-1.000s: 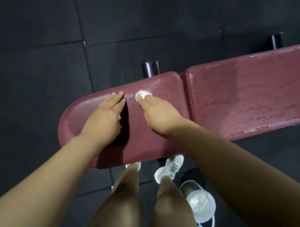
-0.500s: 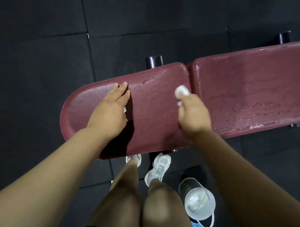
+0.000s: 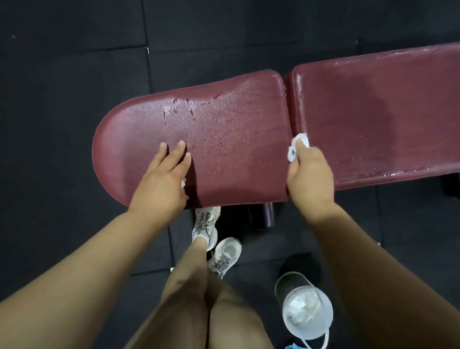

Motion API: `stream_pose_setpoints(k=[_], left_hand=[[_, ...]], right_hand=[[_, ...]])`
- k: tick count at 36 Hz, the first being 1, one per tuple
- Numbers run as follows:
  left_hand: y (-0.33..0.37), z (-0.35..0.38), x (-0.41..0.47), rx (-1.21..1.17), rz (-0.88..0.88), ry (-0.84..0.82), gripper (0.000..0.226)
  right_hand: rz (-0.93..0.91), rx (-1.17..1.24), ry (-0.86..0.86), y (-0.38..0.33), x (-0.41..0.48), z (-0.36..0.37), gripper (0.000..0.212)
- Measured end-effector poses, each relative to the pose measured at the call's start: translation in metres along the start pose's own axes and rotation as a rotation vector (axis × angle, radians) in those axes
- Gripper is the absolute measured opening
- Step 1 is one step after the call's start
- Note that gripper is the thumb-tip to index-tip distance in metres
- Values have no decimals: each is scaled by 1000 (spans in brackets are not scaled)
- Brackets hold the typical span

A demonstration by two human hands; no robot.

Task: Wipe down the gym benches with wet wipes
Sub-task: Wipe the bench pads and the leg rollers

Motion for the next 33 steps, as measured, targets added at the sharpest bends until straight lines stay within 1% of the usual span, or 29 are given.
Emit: stream_pose_setpoints(k=[2, 3, 4, 5, 7, 8, 9, 11, 12, 14, 16, 17, 19, 21, 22, 24, 26, 29, 31, 33], left_hand=[[2, 7, -1, 14, -1, 6, 74], [2, 9, -1, 16, -2, 15, 74], [3, 10, -1, 15, -5, 22, 74], [3, 11, -1, 13, -8, 22, 73], [2, 12, 0, 17, -2, 3, 72], [1, 12, 1, 29, 6, -8, 72], [1, 12, 2, 45, 13, -16, 71], [1, 12, 3, 68, 20, -18, 70], [2, 12, 3, 67, 15, -16, 70], [2, 13, 3, 56, 4, -6, 69], [2, 12, 4, 55, 6, 10, 69], [2, 13, 5, 56, 9, 16, 69], [1, 14, 5, 49, 16, 21, 69], [0, 15, 5, 40, 25, 18, 71], [-1, 15, 5, 41, 31, 15, 72], [-3, 16, 5, 56, 48, 6, 77], [-3, 15, 4, 55, 66, -3, 79], [-4, 6, 3, -19, 70, 36, 74], [-8, -4, -1, -102, 56, 70, 68], [-11, -11, -7, -132, 78, 90, 64]], right_hand=[[98, 87, 61, 3, -15, 4, 17], [115, 133, 78, -5, -24, 9, 18], [96, 160, 60, -19, -34, 17, 20], [21, 178, 3, -37, -45, 30, 25], [-242, 156, -179, -81, -73, 56, 40], [-368, 88, -200, -91, -82, 61, 44], [-389, 80, -225, -88, -83, 61, 41], [-314, 53, -203, -63, -71, 50, 34], [-254, 48, -131, -44, -64, 40, 33], [-53, 38, 12, 4, -53, 15, 30], [193, 136, 117, 42, -56, 9, 27], [269, 182, 154, 48, -63, 10, 27], [277, 191, 219, 35, -76, 12, 27], [284, 244, 289, 22, -86, 12, 32], [269, 255, 296, 15, -89, 13, 33], [153, 246, 258, -4, -93, 19, 36], [2, 224, 162, -25, -97, 31, 37], [-92, 172, 98, -35, -97, 33, 35], [-53, 161, 60, -28, -91, 31, 37], [84, 175, 42, -12, -87, 31, 35]])
Point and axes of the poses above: each hand's wrist, its own x-axis towards the middle knuckle, its own z-axis out of the palm, y = z × x, the point moved 10 cm from there along x, towards the middle knuckle, and after that the axes turned 3 degrees about y, right-handed, at the moved point
